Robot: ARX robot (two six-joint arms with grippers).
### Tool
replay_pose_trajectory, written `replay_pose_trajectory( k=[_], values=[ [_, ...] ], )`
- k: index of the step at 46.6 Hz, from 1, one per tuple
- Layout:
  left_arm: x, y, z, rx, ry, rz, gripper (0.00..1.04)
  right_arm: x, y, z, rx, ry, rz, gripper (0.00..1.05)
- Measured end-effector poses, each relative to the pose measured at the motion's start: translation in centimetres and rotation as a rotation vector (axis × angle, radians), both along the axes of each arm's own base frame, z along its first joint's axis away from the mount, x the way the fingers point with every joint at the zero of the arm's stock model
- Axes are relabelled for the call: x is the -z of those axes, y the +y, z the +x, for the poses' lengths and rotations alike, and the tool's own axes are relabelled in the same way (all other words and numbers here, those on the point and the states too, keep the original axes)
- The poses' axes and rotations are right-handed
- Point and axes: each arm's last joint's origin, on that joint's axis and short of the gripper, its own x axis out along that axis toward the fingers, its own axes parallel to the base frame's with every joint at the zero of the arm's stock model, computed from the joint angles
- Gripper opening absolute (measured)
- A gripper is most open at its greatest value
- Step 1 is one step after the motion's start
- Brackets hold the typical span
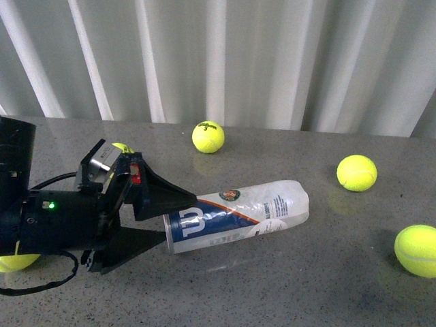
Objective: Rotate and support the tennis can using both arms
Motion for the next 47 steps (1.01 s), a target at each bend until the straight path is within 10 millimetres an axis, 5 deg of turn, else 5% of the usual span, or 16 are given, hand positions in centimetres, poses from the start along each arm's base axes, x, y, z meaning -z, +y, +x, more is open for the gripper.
replay_pose_trajectory(
  k=[26, 39, 47],
  values=[
    [2.1, -4.5, 1.3, -0.024, 0.064, -0.076, 0.98, 0.0, 0.0, 0.0, 0.000, 0.000, 0.000, 0.98],
    [2.4, -4.5, 1.3, -0.097, 0.112, -0.104, 0.42, 0.0, 0.0, 0.0, 0.000, 0.000, 0.000, 0.98],
    [1.9, -4.3, 0.9, -0.101, 0.125, -0.122, 0.19, 0.0, 0.0, 0.0, 0.000, 0.000, 0.000, 0.98]
  ],
)
